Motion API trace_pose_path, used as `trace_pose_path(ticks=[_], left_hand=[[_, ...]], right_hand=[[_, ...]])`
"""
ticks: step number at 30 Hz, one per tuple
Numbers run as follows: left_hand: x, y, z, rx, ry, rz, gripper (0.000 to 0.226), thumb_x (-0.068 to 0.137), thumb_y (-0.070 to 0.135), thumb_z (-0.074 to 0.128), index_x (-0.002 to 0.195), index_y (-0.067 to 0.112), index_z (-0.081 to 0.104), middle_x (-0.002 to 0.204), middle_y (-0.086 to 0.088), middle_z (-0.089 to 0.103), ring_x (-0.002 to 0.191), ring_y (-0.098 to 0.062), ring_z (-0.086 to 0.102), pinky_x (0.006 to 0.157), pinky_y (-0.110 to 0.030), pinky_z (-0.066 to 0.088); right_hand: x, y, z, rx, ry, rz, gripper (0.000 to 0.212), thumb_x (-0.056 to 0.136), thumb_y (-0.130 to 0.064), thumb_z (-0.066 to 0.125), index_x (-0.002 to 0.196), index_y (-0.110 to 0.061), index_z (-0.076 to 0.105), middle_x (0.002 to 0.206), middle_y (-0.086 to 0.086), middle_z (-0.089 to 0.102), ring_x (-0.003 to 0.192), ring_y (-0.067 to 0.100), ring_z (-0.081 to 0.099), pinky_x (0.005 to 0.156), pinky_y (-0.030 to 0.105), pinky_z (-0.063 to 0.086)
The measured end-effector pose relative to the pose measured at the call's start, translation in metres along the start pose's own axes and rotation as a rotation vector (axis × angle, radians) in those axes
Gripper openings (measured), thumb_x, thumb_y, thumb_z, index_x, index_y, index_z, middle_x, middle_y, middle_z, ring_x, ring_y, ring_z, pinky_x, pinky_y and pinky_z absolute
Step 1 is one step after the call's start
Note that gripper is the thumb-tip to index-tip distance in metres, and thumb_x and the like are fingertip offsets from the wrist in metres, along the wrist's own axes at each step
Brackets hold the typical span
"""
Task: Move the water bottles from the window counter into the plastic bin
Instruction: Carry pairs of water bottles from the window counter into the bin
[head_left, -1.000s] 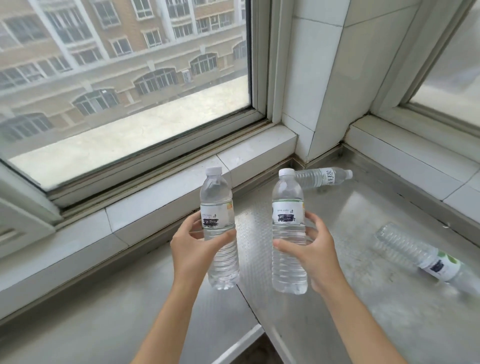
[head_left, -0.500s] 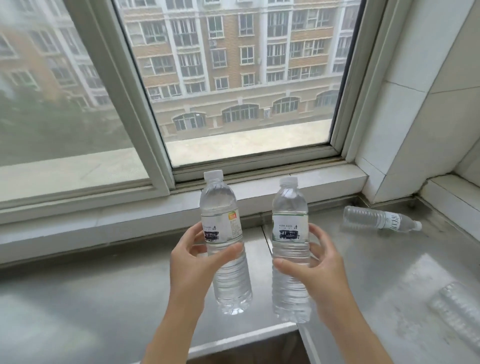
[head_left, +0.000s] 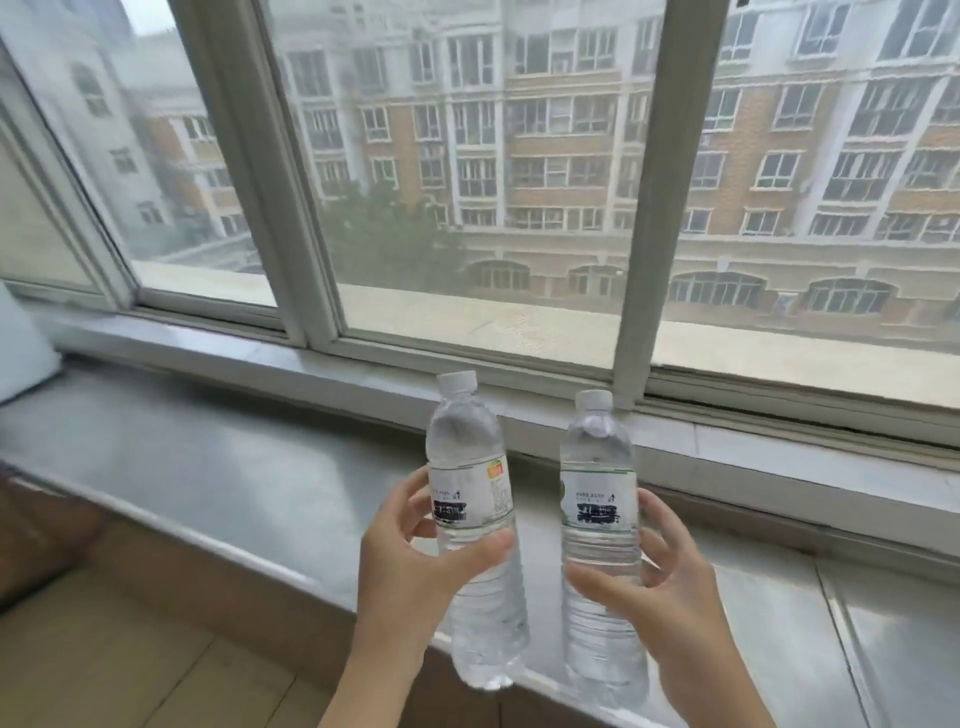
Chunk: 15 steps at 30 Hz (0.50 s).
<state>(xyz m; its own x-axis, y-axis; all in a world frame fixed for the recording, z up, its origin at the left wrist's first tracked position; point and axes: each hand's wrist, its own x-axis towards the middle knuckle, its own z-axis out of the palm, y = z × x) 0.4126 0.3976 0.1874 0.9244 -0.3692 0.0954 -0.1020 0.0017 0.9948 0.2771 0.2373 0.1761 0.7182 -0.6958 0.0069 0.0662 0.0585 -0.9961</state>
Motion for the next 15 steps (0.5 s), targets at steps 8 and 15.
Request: trace_pose_path(ticks=[8,15], left_hand=[[0.013,-0.003,-0.183,-0.002,0.254,0.058,0.084,0.033,0.041,0.093,0.11,0.049,0.06,0.098,0.015,0.077,0.086,-0.008,0.072,0.066,-0.019,0.054],[-0.002,-0.01,-0.334,0.009,0.507,0.074,0.083,0.038,0.036,0.094,0.113,0.044,0.062,0.102,0.013,0.077,0.091,-0.006,0.072,0.074,-0.029,0.053]], right_hand=[[0.0,0.018,0.191,-0.02,-0.308,-0.027,0.091,0.046,-0.001,0.092,0.12,-0.037,0.055,0.098,-0.003,0.075,0.084,0.014,0.073,0.058,0.02,0.056],[-0.024,0.035,0.354,-0.036,-0.58,-0.016,0.09,0.047,-0.001,0.092,0.121,-0.038,0.055,0.101,0.002,0.075,0.086,0.02,0.073,0.065,0.03,0.058]])
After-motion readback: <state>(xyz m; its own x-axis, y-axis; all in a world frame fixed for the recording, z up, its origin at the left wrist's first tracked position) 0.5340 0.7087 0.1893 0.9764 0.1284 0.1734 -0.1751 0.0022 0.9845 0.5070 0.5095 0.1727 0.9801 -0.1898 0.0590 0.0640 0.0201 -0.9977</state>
